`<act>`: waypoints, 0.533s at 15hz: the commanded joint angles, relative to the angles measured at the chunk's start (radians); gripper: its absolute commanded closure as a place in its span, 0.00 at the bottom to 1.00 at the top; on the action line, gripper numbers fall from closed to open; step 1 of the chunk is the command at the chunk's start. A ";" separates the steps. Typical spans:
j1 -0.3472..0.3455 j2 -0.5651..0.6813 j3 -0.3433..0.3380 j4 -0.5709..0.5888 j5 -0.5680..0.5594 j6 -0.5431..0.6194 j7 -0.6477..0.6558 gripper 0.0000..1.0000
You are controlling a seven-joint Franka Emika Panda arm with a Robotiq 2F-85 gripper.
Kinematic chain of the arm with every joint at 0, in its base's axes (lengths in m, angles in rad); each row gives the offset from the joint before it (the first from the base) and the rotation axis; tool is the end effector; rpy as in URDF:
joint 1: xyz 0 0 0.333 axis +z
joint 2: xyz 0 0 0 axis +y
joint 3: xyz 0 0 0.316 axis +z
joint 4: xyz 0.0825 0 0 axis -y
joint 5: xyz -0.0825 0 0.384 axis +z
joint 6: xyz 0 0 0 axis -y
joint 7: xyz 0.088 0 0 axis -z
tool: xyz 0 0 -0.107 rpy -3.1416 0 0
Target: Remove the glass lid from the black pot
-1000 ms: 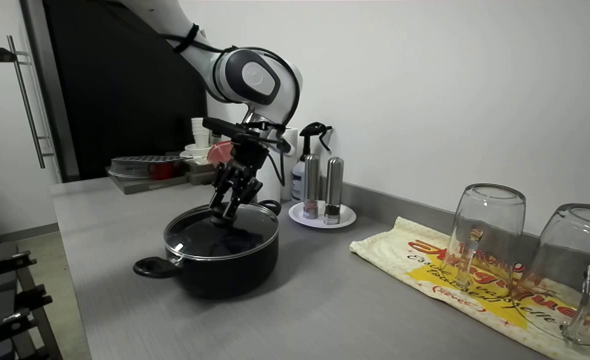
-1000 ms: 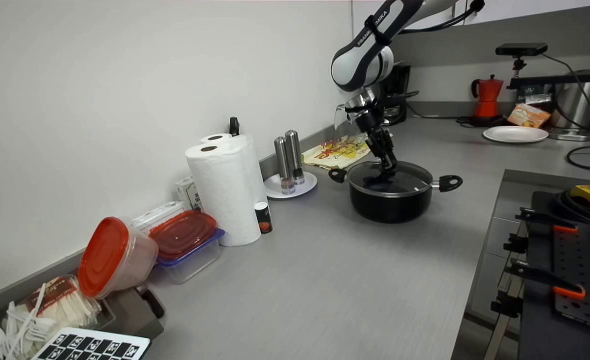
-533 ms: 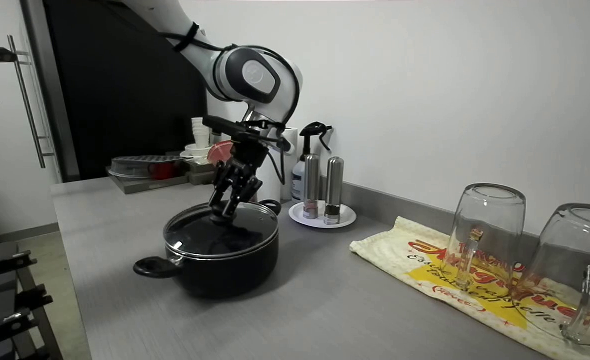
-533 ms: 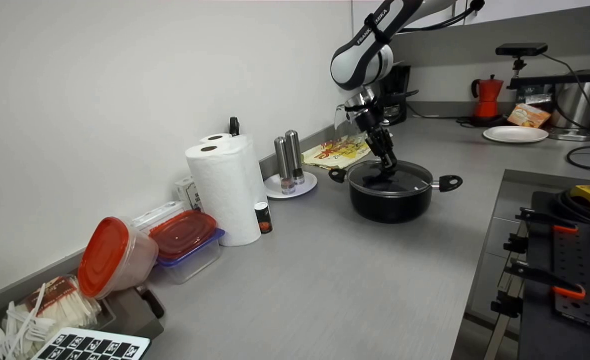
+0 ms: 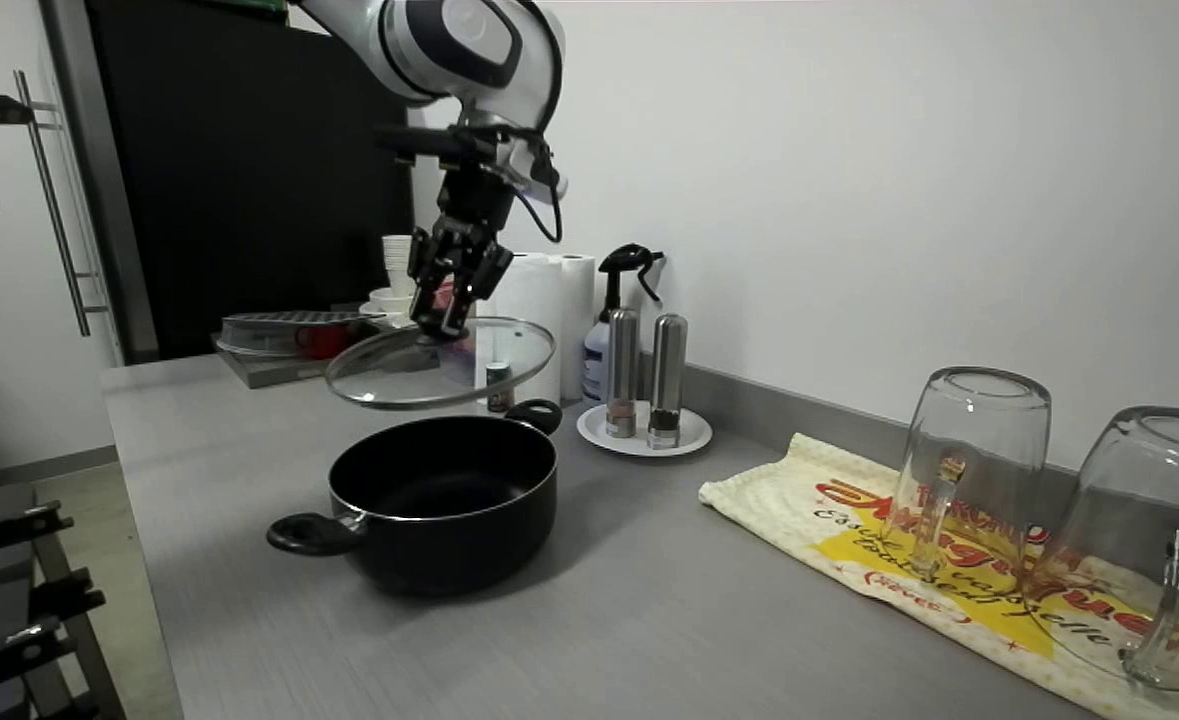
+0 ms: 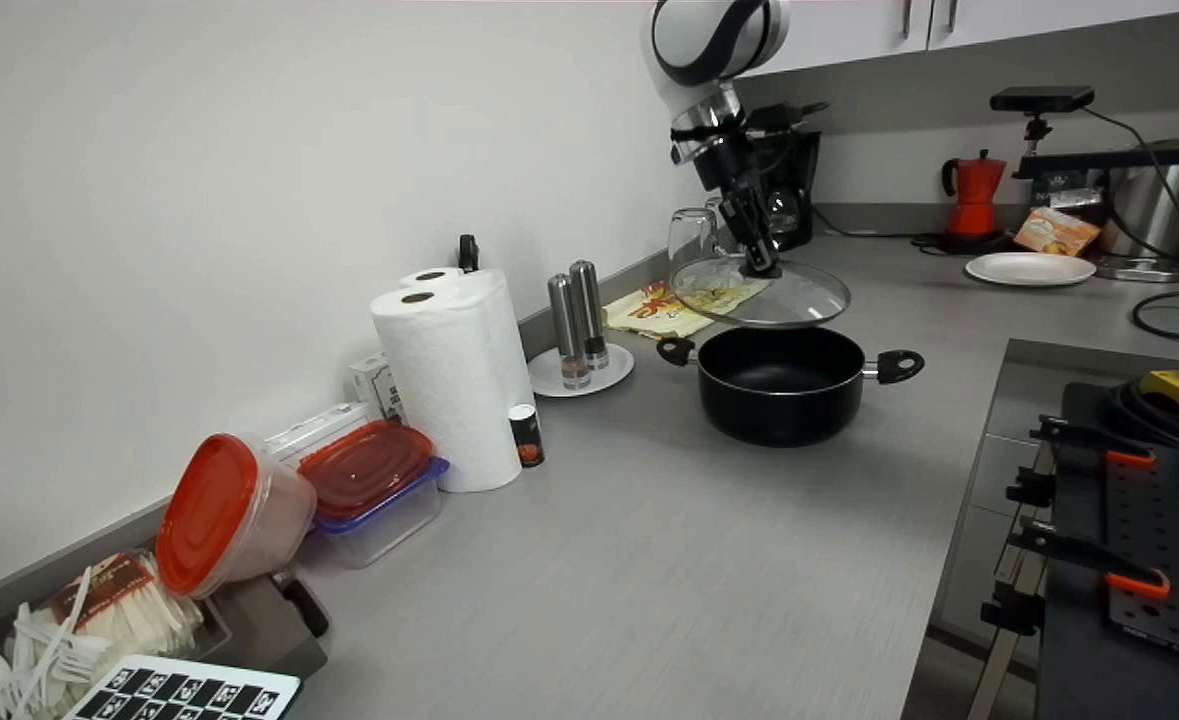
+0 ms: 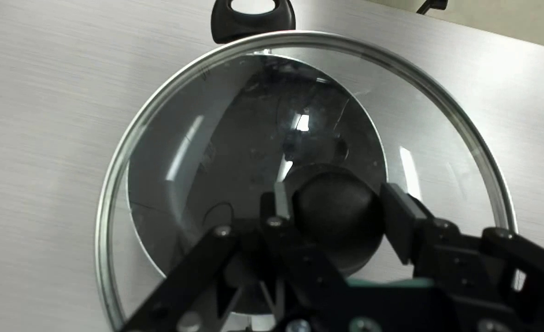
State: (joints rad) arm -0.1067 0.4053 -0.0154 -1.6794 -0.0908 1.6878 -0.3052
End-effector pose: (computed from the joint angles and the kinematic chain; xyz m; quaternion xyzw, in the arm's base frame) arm 0.6098 -0.0828 0.3417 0.9738 0.1036 -0.2023 0.0034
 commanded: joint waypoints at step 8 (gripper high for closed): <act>0.250 0.030 0.106 0.268 -0.217 -0.128 0.097 0.75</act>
State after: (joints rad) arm 0.0855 0.3655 0.0638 -1.5392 -0.2546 1.6064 -0.2153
